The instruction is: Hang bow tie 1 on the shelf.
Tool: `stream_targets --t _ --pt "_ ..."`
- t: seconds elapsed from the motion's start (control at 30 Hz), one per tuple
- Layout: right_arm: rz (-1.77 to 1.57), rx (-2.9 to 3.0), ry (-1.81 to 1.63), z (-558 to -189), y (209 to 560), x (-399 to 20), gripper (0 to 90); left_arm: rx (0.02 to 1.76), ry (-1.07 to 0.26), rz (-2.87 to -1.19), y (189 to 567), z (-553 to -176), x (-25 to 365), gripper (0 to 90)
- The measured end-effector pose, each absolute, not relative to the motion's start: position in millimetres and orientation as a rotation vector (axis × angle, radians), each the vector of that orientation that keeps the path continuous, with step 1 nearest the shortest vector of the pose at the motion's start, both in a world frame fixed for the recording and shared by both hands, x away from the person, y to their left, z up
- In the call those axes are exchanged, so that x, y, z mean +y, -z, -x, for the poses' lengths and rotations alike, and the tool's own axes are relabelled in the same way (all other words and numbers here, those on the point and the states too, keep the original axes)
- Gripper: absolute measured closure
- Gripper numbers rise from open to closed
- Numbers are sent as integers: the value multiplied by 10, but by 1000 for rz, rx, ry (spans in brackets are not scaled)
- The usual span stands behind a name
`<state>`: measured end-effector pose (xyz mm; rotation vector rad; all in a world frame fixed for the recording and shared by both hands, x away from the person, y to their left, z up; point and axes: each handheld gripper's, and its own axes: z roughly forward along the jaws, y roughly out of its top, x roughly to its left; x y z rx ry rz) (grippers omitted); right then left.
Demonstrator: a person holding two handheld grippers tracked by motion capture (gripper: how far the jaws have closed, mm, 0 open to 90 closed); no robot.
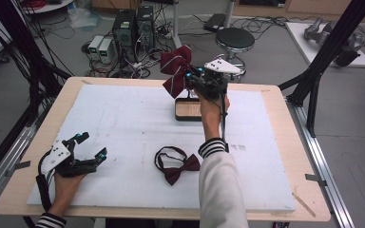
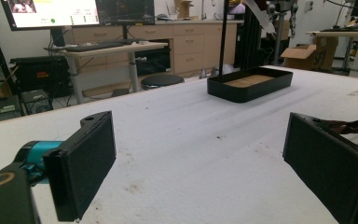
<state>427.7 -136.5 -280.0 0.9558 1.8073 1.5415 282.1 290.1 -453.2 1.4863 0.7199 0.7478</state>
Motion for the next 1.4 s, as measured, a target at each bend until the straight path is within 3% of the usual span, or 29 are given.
stream_targets --t 1.4 --pt "-1036 1719 -1501 -4613 2798 -1345 756 724 -739 -1482 4534 -2826 2908 98"
